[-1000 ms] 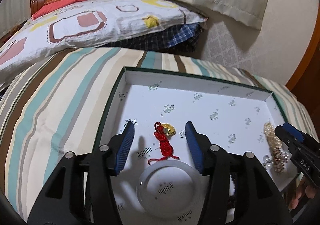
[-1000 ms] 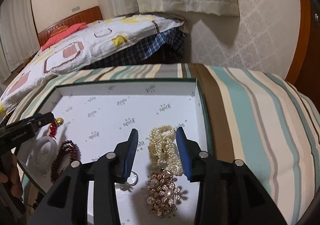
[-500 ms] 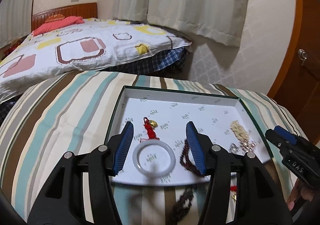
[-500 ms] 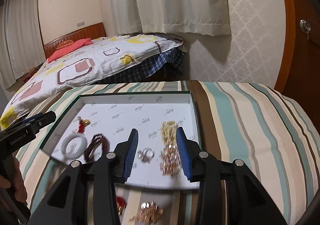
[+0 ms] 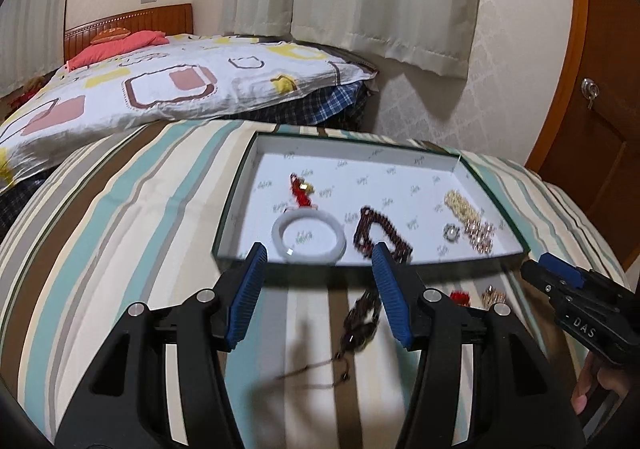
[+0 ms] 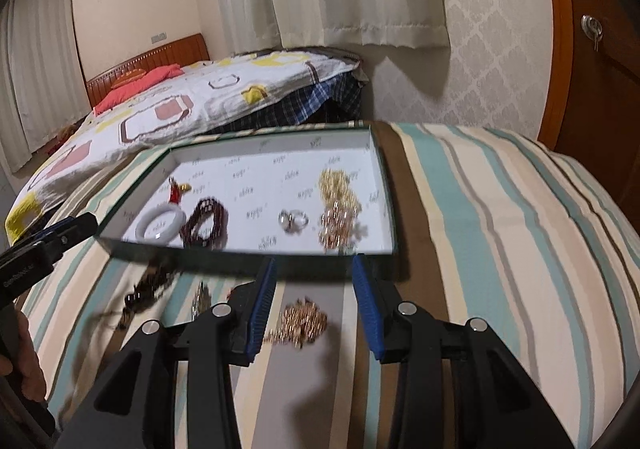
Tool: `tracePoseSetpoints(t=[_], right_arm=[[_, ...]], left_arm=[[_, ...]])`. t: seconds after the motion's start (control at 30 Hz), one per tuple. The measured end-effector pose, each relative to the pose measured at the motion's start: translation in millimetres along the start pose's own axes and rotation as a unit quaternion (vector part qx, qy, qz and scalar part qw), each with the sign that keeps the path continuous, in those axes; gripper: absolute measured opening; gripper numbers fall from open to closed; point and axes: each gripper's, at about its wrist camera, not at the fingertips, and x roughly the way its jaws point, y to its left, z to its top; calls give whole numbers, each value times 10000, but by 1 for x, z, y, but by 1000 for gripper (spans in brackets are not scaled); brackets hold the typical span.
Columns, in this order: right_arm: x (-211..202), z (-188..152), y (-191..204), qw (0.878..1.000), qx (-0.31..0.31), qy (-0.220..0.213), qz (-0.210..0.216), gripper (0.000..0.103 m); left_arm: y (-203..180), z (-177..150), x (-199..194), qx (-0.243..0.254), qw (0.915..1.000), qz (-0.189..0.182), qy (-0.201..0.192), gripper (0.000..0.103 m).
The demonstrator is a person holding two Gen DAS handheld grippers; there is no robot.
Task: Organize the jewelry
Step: 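Grasp the black bead pendant with the left tool while the right tool grasps the gold filigree brooch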
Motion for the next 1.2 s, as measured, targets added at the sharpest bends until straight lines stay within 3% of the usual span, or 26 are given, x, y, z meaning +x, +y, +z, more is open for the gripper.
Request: tracePoseSetpoints(t=[0.6, 0.77, 0.9, 1.07, 1.2], right_arm=[[37, -15, 4, 9961, -17, 885, 32, 40], [37, -16, 5, 9957, -143, 920, -9, 41], [35, -17, 3, 9955, -178, 931, 1, 20], [29, -18, -2, 9959, -93, 890, 93, 15], [18, -18, -4, 9980, -60, 621, 66, 15]], left_arm=[[18, -24, 10, -166, 9990, 192, 378, 53], [13, -29, 16, -116, 9986, 192, 485, 53], [12, -29, 18, -117, 9983, 196, 527, 54], [8, -31, 23, -154, 9978, 166, 616, 54], [2, -33, 26, -101, 9977, 123, 654, 54]])
